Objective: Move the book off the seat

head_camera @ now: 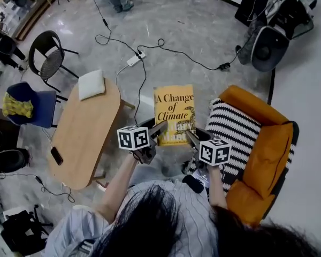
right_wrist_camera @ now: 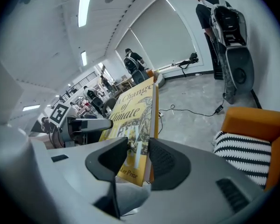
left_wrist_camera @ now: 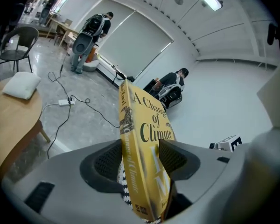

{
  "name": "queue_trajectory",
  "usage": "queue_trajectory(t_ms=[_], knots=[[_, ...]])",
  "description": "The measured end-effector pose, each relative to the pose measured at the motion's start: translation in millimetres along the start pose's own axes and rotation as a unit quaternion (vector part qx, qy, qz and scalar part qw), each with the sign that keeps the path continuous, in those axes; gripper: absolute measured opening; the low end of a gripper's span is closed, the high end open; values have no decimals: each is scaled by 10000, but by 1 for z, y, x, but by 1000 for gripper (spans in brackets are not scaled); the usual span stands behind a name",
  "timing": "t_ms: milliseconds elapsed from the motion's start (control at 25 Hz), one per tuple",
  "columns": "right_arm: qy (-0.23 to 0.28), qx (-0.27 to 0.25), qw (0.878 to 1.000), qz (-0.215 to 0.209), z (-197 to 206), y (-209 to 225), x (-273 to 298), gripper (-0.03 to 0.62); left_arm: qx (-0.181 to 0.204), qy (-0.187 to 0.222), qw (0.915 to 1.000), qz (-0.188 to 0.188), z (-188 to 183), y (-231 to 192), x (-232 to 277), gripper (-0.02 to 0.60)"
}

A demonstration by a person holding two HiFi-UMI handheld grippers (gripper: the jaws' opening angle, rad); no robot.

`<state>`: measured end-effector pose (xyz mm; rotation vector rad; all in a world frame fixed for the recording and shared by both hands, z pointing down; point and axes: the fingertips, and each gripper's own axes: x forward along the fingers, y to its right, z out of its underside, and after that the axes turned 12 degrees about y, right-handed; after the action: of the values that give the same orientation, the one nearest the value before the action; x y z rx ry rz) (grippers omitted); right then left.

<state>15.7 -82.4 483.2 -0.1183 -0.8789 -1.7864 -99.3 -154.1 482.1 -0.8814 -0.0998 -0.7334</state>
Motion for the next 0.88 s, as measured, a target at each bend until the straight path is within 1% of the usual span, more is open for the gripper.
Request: queue_trajectory(t_ms=[320,480,600,880], knots=[[-448,-414,9973,-415,-6,-50,88,156,-385,443,9973,-447,-44,-82,-33,258],[-597,-665,9945,-546,-13,-74,124,156,-618,633,9943,-595,-64,-117,-47,258],[-664,-799,9930,-569,-21,-91,149,156,-779,748,9921,-635,-82,-140,-54,256],[-868,-1042,9877,-772,-30,-133,203,156,-814,1017,9876,-874,-124,-186,-80,252]])
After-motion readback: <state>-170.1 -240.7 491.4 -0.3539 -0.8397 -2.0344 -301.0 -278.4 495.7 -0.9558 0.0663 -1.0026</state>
